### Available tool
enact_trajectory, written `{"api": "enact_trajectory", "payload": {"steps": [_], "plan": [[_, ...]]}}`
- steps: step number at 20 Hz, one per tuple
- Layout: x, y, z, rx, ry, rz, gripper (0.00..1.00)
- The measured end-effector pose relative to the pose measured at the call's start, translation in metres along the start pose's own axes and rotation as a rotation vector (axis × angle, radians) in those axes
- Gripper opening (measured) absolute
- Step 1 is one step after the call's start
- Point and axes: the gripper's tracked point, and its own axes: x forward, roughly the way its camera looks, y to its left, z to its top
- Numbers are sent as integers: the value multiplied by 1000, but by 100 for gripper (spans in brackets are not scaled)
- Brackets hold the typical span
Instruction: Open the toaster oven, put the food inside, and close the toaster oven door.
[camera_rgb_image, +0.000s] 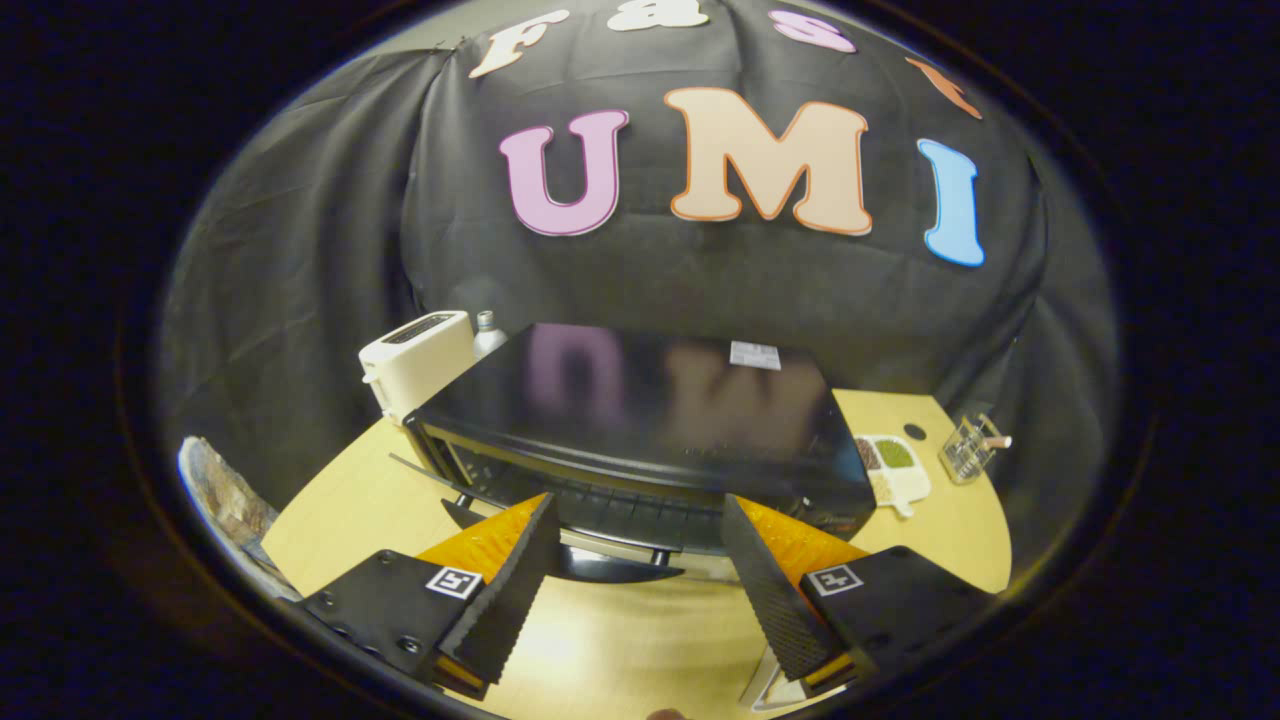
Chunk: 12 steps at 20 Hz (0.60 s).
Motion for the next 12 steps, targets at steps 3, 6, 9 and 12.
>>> {"api": "enact_trajectory", "payload": {"steps": [3, 6, 9, 12], "plan": [[-14, 4, -22, 31, 42, 23, 100], [-29, 9, -47, 22, 90, 32, 100], [-38, 12, -74, 31, 126, 36, 100], [-43, 14, -98, 43, 155, 42, 100]]}}
